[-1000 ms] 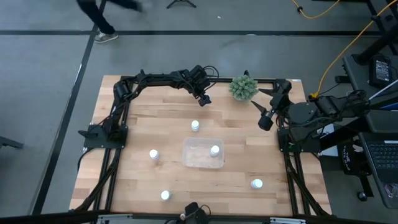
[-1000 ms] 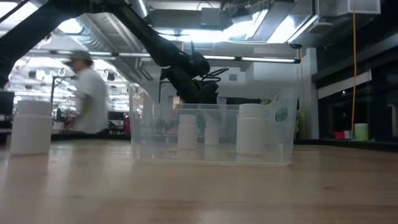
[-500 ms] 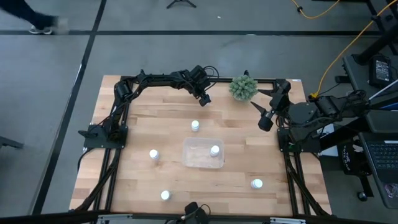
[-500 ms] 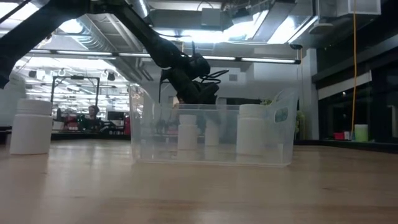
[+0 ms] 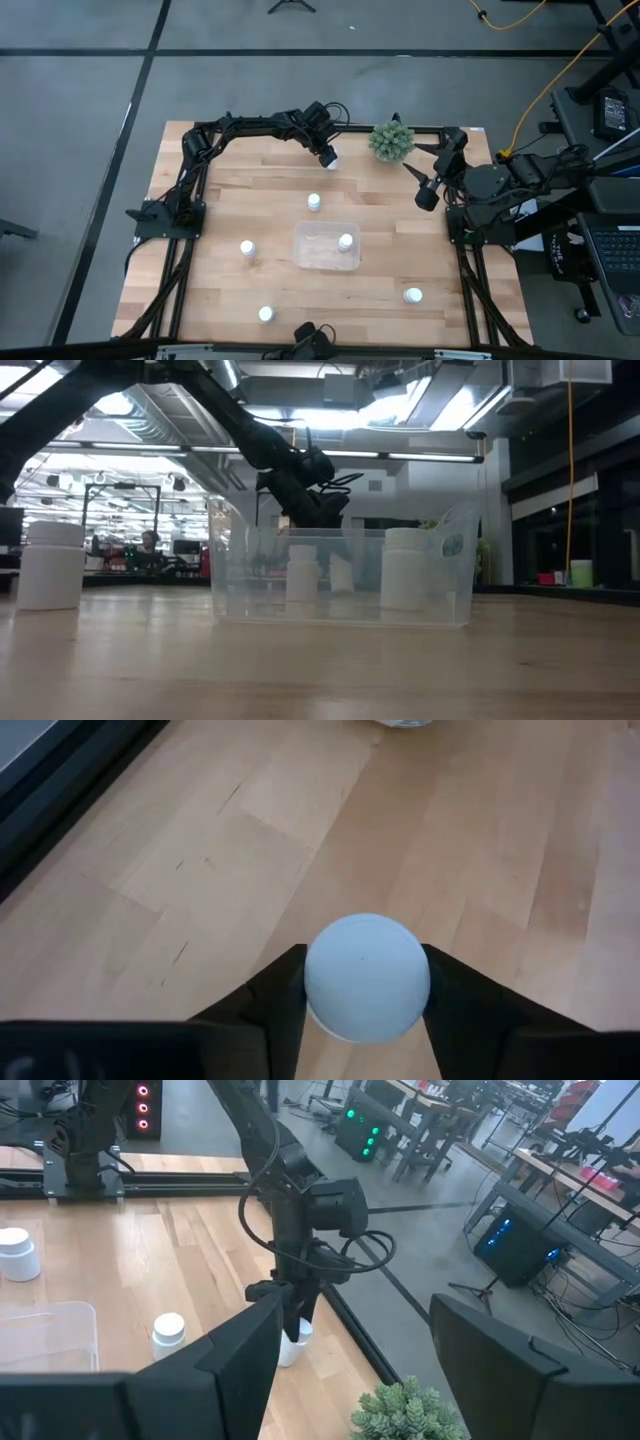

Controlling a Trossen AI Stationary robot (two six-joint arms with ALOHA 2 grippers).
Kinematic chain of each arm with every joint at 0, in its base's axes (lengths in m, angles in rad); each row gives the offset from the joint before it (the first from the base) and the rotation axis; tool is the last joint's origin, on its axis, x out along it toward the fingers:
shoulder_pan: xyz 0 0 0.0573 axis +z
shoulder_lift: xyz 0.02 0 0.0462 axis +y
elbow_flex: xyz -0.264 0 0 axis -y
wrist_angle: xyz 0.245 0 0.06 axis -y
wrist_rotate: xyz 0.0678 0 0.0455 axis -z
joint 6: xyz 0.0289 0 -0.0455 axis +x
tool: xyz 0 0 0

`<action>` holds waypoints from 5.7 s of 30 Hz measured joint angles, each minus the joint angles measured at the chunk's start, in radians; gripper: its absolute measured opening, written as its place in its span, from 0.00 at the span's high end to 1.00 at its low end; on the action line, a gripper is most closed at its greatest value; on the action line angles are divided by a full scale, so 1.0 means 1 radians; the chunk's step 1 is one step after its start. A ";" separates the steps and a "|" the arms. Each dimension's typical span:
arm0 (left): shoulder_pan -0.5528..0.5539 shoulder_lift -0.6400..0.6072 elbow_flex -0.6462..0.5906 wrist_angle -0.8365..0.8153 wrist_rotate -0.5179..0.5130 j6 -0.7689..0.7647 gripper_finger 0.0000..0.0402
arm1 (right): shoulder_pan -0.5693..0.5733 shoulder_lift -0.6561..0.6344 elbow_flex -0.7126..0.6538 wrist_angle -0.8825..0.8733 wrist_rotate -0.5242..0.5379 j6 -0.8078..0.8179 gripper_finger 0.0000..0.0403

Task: Pick and place pill bottles into a basket
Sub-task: Put the white pill bottle into the transparent bin

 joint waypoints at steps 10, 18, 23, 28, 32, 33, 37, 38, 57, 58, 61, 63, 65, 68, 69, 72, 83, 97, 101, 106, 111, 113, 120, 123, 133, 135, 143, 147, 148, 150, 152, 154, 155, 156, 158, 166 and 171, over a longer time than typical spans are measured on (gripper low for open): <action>-0.040 -0.038 0.089 -0.071 0.023 0.025 0.60 | 0.000 0.000 0.000 0.000 0.000 -0.016 0.37; -0.170 -0.124 0.284 -0.204 -0.041 0.064 0.60 | -0.036 -0.002 0.000 -0.010 0.008 0.002 0.37; -0.288 -0.200 0.334 -0.245 -0.165 0.059 0.60 | -0.067 -0.042 0.000 -0.052 0.010 -0.049 0.37; -0.404 -0.242 0.337 -0.404 -0.313 0.019 0.60 | -0.091 -0.135 -0.001 -0.084 0.010 -0.079 0.37; -0.491 -0.238 0.334 -0.523 -0.421 -0.019 0.60 | -0.098 -0.202 -0.001 -0.083 0.010 -0.105 0.37; -0.512 -0.238 0.335 -0.533 -0.446 -0.024 0.60 | -0.098 -0.217 -0.001 -0.083 0.010 -0.106 0.37; -0.575 -0.233 0.334 -0.564 -0.498 -0.057 0.60 | -0.098 -0.258 -0.001 -0.082 0.010 -0.091 0.37; -0.586 -0.233 0.334 -0.562 -0.508 -0.065 0.60 | -0.098 -0.264 -0.001 -0.082 0.010 -0.078 0.37; -0.798 -0.234 0.200 -0.550 -0.628 -0.177 0.60 | -0.098 -0.269 -0.001 -0.142 -0.108 0.069 0.37; -0.803 -0.234 0.173 -0.518 -0.628 -0.178 0.60 | -0.097 -0.268 -0.001 -0.141 -0.118 0.081 0.37; -0.811 -0.234 0.104 -0.416 -0.613 -0.197 0.60 | -0.097 -0.268 -0.002 -0.141 -0.143 0.096 0.37; -0.811 -0.234 0.063 -0.344 -0.599 -0.221 0.60 | -0.097 -0.268 -0.011 -0.139 -0.148 0.102 0.37; -0.807 -0.234 0.025 -0.277 -0.601 -0.234 0.60 | -0.097 -0.268 -0.021 -0.137 -0.148 0.091 0.37; -0.790 -0.234 -0.006 -0.242 -0.601 -0.261 0.60 | -0.097 -0.268 -0.043 -0.113 -0.148 0.069 0.37; -0.782 -0.234 -0.013 -0.240 -0.601 -0.272 0.60 | -0.097 -0.269 -0.049 -0.104 -0.149 0.062 0.37; -0.765 -0.234 -0.041 -0.222 -0.603 -0.284 0.60 | -0.097 -0.268 -0.063 -0.090 -0.158 0.054 0.37; -0.748 -0.234 -0.129 -0.122 -0.574 -0.341 0.60 | -0.097 -0.273 -0.063 -0.059 -0.179 0.005 0.37; -0.750 -0.234 -0.200 -0.021 -0.564 -0.376 0.60 | -0.097 -0.273 -0.063 0.027 -0.230 -0.059 0.37; -0.750 -0.234 -0.200 -0.022 -0.572 -0.374 0.60 | -0.097 -0.273 -0.063 0.034 -0.236 -0.059 0.37; -0.752 -0.224 -0.200 -0.016 -0.575 -0.368 0.60 | -0.097 -0.273 -0.063 0.036 -0.237 -0.059 0.37; -0.752 -0.207 -0.200 -0.020 -0.569 -0.364 0.60 | -0.097 -0.273 -0.063 0.037 -0.248 -0.060 0.37; -0.752 -0.202 -0.200 -0.017 -0.568 -0.363 0.60 | -0.097 -0.273 -0.063 0.043 -0.261 -0.075 0.37; -0.752 -0.186 -0.200 -0.011 -0.558 -0.365 0.60 | -0.097 -0.273 -0.062 0.056 -0.264 -0.085 0.37; -0.752 -0.184 -0.200 -0.013 -0.554 -0.379 0.56 | -0.097 -0.273 -0.063 0.056 -0.264 -0.093 0.37; -0.742 -0.184 -0.200 -0.042 -0.460 -0.447 0.39 | -0.097 -0.273 -0.062 0.058 -0.264 -0.132 0.37; -0.741 -0.188 -0.200 -0.060 -0.448 -0.456 0.35 | -0.097 -0.273 -0.062 0.058 -0.264 -0.132 0.37; -0.750 -0.211 -0.080 -0.308 -0.505 -0.380 0.25 | -0.097 -0.273 -0.062 0.058 -0.264 -0.140 0.37; -0.747 -0.248 0.012 -0.400 -0.553 -0.333 0.25 | -0.097 -0.273 -0.062 0.063 -0.264 -0.157 0.37; -0.747 -0.260 0.034 -0.422 -0.575 -0.316 0.25 | -0.097 -0.273 -0.062 0.064 -0.264 -0.159 0.37; -0.742 -0.283 0.064 -0.444 -0.623 -0.283 0.25 | -0.097 -0.272 -0.062 0.064 -0.264 -0.161 0.37; -0.728 -0.306 0.070 -0.479 -0.673 -0.267 0.25 | -0.097 -0.273 -0.062 0.064 -0.264 -0.169 0.37; -0.701 -0.315 0.069 -0.506 -0.682 -0.279 0.25 | -0.097 -0.273 -0.062 0.064 -0.264 -0.184 0.37; -0.683 -0.317 0.069 -0.530 -0.677 -0.294 0.25 | -0.097 -0.272 -0.062 0.065 -0.264 -0.187 0.37; -0.668 -0.317 0.068 -0.551 -0.671 -0.306 0.25 | -0.097 -0.273 -0.062 0.068 -0.264 -0.191 0.37; -0.638 -0.318 0.064 -0.570 -0.667 -0.311 0.25 | -0.097 -0.273 -0.062 0.082 -0.264 -0.211 0.37; -0.504 -0.309 0.061 -0.597 -0.577 -0.331 0.25 | -0.097 -0.273 -0.062 0.100 -0.264 -0.392 0.37; -0.440 -0.288 0.062 -0.593 -0.485 -0.341 0.23 | -0.097 -0.273 -0.062 0.101 -0.267 -0.488 0.37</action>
